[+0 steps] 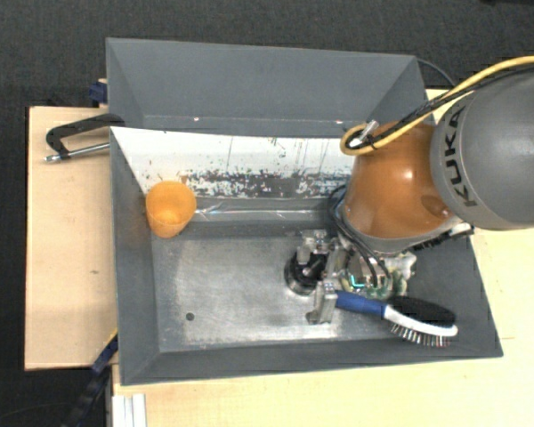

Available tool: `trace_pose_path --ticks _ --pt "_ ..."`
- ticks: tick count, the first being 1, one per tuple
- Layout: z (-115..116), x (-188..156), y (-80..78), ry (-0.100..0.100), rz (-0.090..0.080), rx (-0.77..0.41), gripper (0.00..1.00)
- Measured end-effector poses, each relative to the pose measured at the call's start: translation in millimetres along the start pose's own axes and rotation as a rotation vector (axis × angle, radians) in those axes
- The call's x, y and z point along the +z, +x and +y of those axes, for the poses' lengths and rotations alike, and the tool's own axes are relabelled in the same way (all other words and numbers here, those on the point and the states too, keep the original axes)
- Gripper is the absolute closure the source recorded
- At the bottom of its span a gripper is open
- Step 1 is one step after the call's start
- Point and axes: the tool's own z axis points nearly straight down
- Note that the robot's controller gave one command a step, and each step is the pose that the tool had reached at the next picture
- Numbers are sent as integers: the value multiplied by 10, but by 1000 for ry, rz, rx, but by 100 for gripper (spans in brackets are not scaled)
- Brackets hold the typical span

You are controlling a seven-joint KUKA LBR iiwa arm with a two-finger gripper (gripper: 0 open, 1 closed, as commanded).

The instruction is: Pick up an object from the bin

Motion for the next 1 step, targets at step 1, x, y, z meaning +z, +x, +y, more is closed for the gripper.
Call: trace_pose_path --ticks 1 --pt "-911 579 -318 -4 -6 146 0"
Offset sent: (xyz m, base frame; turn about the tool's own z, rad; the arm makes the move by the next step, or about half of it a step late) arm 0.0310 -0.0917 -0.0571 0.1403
